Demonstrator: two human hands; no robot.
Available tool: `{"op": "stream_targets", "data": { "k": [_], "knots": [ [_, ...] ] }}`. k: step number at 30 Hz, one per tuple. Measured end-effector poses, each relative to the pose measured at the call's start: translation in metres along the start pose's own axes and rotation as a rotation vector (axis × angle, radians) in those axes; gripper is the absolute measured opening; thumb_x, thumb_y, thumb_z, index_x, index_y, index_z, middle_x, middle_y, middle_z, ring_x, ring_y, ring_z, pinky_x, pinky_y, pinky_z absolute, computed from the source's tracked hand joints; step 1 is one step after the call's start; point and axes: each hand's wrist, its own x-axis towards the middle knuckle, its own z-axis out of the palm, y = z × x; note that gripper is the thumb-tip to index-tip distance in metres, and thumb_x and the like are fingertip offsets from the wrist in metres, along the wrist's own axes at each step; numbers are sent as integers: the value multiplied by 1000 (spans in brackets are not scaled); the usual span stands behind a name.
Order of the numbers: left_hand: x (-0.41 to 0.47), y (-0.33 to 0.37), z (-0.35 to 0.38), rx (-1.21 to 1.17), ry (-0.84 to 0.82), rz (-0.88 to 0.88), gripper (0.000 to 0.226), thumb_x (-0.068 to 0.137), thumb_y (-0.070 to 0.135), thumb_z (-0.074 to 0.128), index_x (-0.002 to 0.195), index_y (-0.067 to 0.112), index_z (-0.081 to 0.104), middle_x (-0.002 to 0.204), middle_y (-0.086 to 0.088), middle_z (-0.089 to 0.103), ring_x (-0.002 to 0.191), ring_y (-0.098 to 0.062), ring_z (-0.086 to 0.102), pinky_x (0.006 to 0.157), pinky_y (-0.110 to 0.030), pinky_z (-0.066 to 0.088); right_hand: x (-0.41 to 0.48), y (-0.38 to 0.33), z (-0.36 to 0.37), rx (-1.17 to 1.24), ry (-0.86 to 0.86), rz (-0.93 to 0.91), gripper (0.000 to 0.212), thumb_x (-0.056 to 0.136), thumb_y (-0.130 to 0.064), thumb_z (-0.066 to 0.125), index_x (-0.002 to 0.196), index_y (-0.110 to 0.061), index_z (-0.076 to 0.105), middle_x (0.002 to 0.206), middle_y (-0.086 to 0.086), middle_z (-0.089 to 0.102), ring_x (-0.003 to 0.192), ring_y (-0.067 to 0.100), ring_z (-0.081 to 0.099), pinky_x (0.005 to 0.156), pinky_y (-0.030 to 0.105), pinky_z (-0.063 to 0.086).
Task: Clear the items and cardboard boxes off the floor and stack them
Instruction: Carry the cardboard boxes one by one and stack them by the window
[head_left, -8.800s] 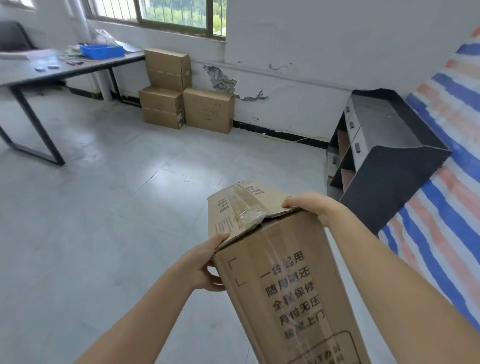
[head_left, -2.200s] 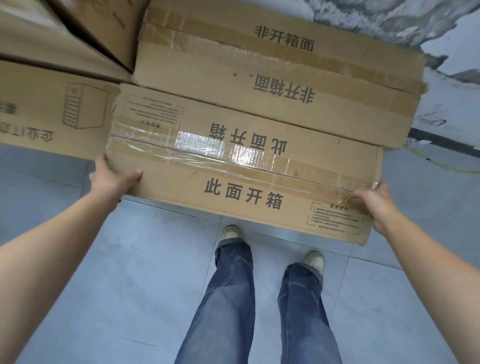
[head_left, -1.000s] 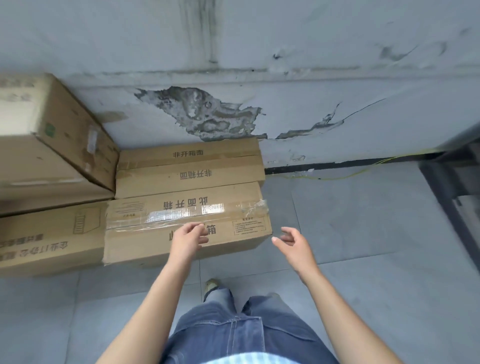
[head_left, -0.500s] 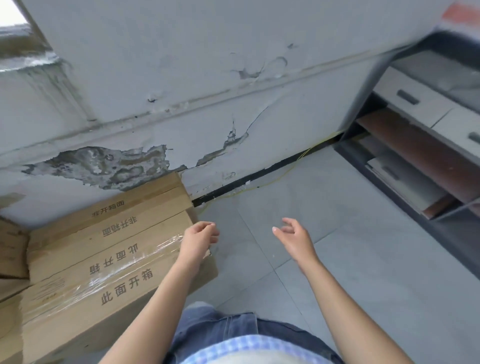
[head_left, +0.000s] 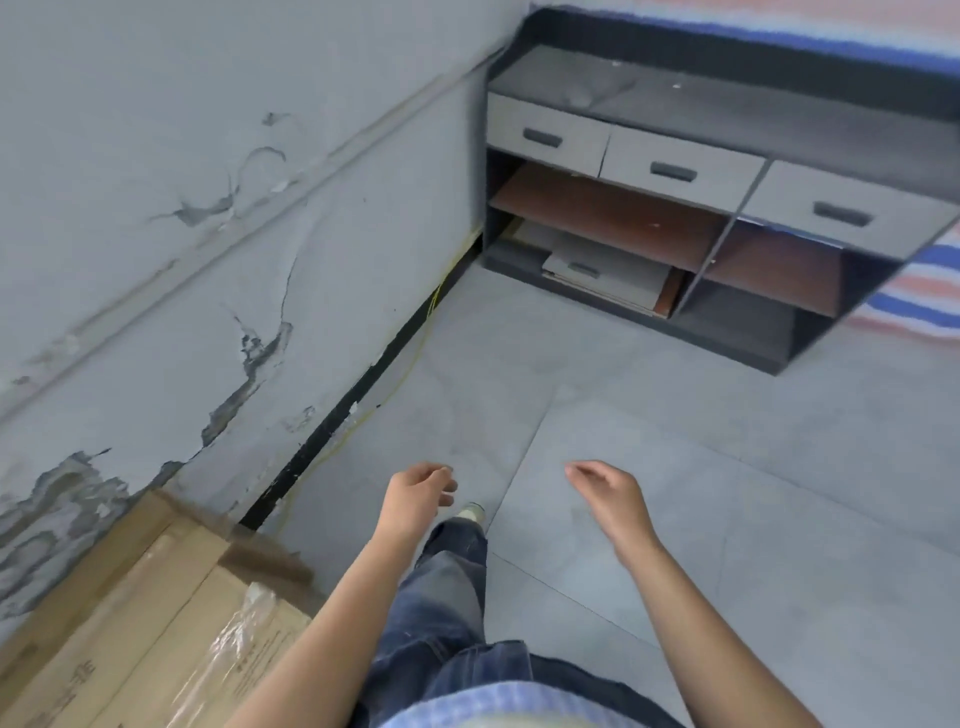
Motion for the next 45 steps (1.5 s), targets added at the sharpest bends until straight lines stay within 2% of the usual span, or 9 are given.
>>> {"op": "stream_targets", "data": {
  "k": [4, 13, 19, 22, 26, 30, 34, 39, 45],
  "knots": [
    [41, 48, 41, 93, -171, 73, 14, 94, 14, 50, 85, 12, 61, 83, -4, 63, 69, -15, 57, 64, -25, 42, 19, -2, -35, 105, 201, 71, 6, 89, -18, 60, 86, -16, 65, 82, -11, 63, 83, 8, 57, 78, 22, 38],
    [112, 164, 137, 204, -494, 216, 20, 93, 10, 50, 78, 16, 61, 78, -2, 63, 70, -16, 58, 66, -25, 42, 55, -32, -99, 295, 611, 176, 18, 92, -23, 56, 94, -11, 69, 91, -5, 63, 89, 8, 54, 82, 22, 35],
    [140, 188, 194, 268, -684, 214, 18, 93, 12, 51, 81, 16, 63, 83, -4, 65, 74, -18, 60, 69, -27, 43, 56, -36, -122, 327, 821, 241, 16, 90, -23, 58, 89, -11, 69, 94, 3, 67, 97, 19, 60, 78, 23, 39],
    [140, 185, 227, 355, -792, 192, 16, 93, 13, 51, 82, 16, 62, 86, -4, 65, 76, -18, 60, 71, -27, 44, 41, -22, -120, 370, 892, 312, 9, 90, -23, 58, 90, -17, 66, 92, -8, 64, 91, 11, 58, 73, 19, 41],
    [113, 175, 273, 520, -972, 193, 15, 93, 14, 51, 83, 15, 62, 86, -4, 65, 77, -17, 61, 73, -27, 45, 13, 2, -123, 407, 958, 418, 7, 89, -22, 59, 87, -18, 65, 91, -10, 63, 83, 2, 56, 68, 15, 41],
    [75, 161, 320, 666, -1123, 229, 13, 92, 15, 52, 84, 15, 62, 88, -4, 66, 78, -18, 62, 75, -27, 46, -11, 30, -148, 476, 1060, 475, 8, 88, -22, 60, 94, -18, 63, 97, -6, 63, 86, 4, 56, 69, 14, 42],
    [27, 154, 381, 758, -1198, 284, 13, 93, 16, 53, 83, 15, 62, 89, -5, 66, 80, -19, 62, 75, -28, 46, -38, 57, -205, 523, 1170, 465, 26, 87, -24, 62, 112, -19, 59, 108, -1, 58, 88, 6, 54, 73, 22, 41],
    [-41, 150, 462, 772, -1248, 358, 14, 93, 15, 52, 84, 14, 63, 90, -6, 67, 79, -20, 62, 76, -30, 46, -88, 93, -293, 592, 1331, 407, 25, 87, -23, 62, 112, -20, 58, 107, -1, 58, 86, 0, 53, 72, 21, 40],
    [-122, 109, 527, 900, -1384, 388, 15, 95, 16, 51, 84, 17, 61, 88, -3, 66, 77, -16, 61, 72, -25, 45, -126, 141, -349, 727, 1394, 425, 16, 92, -27, 55, 104, -18, 60, 104, -1, 61, 101, 18, 57, 80, 25, 39]
  ]
}}
